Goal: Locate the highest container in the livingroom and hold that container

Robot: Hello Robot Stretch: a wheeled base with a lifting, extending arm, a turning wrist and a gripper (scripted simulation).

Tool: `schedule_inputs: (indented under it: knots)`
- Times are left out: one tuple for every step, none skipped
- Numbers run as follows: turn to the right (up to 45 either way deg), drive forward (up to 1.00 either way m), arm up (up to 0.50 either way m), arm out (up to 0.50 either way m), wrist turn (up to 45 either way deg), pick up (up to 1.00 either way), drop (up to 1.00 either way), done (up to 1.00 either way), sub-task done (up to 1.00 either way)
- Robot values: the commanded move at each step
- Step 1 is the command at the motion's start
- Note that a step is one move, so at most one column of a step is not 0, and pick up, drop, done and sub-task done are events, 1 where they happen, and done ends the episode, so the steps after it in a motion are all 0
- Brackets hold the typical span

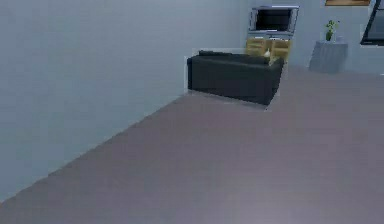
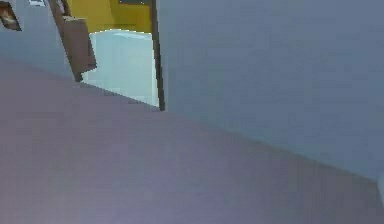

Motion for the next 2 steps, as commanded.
schedule_inputs:
  knots:
    - [45.0, 0.0, 0.0, 0.0, 0.0, 0.0, 0.0, 0.0, 0.0]
    - [45.0, 0.0, 0.0, 0.0, 0.0, 0.0, 0.0, 0.0, 0.0]
